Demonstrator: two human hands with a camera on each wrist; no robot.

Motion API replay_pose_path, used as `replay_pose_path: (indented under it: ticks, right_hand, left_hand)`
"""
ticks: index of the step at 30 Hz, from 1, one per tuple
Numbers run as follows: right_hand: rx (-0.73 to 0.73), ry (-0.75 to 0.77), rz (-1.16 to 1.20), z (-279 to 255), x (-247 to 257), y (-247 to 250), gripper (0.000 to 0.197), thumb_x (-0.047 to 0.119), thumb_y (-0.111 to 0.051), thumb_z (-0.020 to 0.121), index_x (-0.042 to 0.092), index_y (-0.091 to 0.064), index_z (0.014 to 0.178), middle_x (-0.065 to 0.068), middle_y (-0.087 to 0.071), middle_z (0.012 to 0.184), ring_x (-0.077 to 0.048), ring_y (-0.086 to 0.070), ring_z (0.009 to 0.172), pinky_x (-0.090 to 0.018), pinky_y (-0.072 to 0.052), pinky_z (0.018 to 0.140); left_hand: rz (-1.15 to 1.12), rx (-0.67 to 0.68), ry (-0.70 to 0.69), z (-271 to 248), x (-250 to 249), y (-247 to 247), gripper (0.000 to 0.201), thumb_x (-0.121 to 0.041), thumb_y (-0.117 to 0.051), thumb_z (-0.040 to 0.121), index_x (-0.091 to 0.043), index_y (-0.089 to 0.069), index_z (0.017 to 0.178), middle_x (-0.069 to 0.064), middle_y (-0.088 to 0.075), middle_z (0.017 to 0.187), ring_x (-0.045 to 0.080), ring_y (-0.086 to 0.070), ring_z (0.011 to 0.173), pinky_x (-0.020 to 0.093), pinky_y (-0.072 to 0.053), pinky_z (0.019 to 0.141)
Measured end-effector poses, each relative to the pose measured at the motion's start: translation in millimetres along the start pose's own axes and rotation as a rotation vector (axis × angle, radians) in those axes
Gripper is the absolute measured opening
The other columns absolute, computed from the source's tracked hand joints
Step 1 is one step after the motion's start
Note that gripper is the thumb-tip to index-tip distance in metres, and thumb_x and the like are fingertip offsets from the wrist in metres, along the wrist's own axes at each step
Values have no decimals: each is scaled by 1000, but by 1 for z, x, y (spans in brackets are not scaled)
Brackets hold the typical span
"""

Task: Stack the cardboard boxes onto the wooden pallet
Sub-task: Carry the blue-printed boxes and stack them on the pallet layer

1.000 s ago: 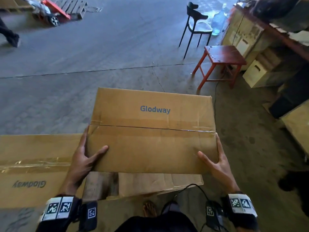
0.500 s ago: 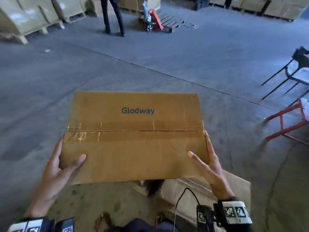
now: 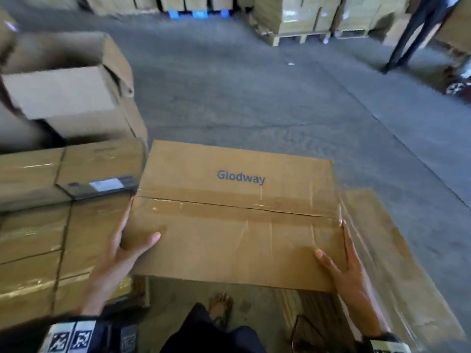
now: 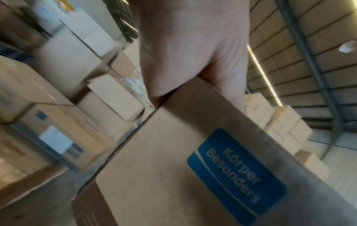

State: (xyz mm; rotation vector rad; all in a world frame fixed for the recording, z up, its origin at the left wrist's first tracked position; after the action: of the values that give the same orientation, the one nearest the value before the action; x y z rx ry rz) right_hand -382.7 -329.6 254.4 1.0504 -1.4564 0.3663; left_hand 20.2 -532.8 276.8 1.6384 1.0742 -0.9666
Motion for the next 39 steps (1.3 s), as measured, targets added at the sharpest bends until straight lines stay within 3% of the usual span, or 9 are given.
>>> replay_pose_path:
  ticks: [6, 9, 13, 17, 21, 23, 28, 36, 39]
  right_hand:
    - [209, 32, -84, 34, 31, -75, 98, 54, -76, 75, 60, -16, 151, 13, -36, 157, -16, -44, 135, -38, -42, 104]
    - [305, 106, -88, 32, 45, -97, 99, 58, -76, 75, 57, -15, 153, 27, -27, 154, -5, -34, 139, -30, -35, 104]
    - [436, 159, -183, 24, 50, -106, 93, 54, -71, 81, 61, -10, 151, 27, -17, 161, -4, -22, 146, -39, -23, 119]
    - [587, 136, -141, 13, 46, -118, 99, 63, -76, 76, 59, -11, 150, 29, -11, 161, 0, -14, 148, -37, -14, 122]
    - [738, 65, -145, -4, 29, -141, 133, 85, -77, 41, 53, -13, 153, 17, -28, 160, -18, -38, 141, -43, -34, 116]
    - [777, 32, -159, -14, 23, -153, 124, 78, -80, 51, 53, -15, 153, 12, -33, 158, -22, -45, 135, -45, -39, 112]
    - [870, 59, -208, -19, 13, -174, 84, 78, -77, 61, 88, -17, 119, 21, -26, 158, -23, -39, 142, -53, -39, 114]
    - [912, 137, -133, -29, 31, -208, 95, 68, -76, 69, 73, -13, 141, 23, -19, 161, -21, -33, 144, -55, -35, 115]
    - [925, 119, -138, -34, 29, -224, 97, 65, -74, 71, 66, -13, 147, 20, -24, 159, -21, -38, 140, -52, -39, 113]
  left_hand:
    - [0, -201, 23, -36, 22, 68, 84, -21, -75, 83, -43, -29, 149, -33, -47, 120, -26, -51, 93, 9, -43, 72]
    - [56, -289, 18, -64, 29, 87, 81, -31, -75, 79, -47, -25, 141, -34, -42, 119, -17, -49, 99, 11, -41, 74]
    - [33, -378, 99, -119, 48, 93, 84, -45, -76, 78, -55, -21, 142, -13, -39, 137, 13, -45, 117, 27, -45, 82]
    - [48, -516, 177, -184, 70, 94, 90, -44, -75, 77, -55, -22, 148, -2, -48, 136, 14, -55, 107, 28, -48, 81]
    - [36, -650, 238, -244, 96, 96, 93, -51, -80, 74, -56, -26, 149, -2, -54, 133, 15, -59, 108, 34, -53, 85]
    - [32, -686, 257, -264, 105, 101, 99, -64, -82, 65, -58, -27, 147, -3, -56, 133, 16, -60, 110, 41, -55, 92]
    - [37, -759, 298, -290, 114, 115, 107, -74, -77, 50, -61, -29, 145, -1, -57, 131, 18, -63, 108, 45, -57, 91]
    - [24, -813, 268, -295, 105, 139, 95, -76, -78, 49, -77, -27, 129, -1, -60, 127, 22, -68, 101, 45, -59, 86]
    - [52, -799, 291, -290, 108, 155, 104, -77, -75, 47, -66, -26, 138, 3, -59, 130, 19, -66, 102, 33, -56, 80]
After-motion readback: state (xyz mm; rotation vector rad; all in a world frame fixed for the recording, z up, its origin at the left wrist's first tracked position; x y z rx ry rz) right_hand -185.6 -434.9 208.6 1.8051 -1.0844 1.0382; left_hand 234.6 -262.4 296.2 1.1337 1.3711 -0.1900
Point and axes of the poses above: each hand's wrist, its own z-axis towards the middle knuckle, its own y-axis out of the back of the hand, x = y × z, the point moved 4 cm from there along z, towards the middle knuckle
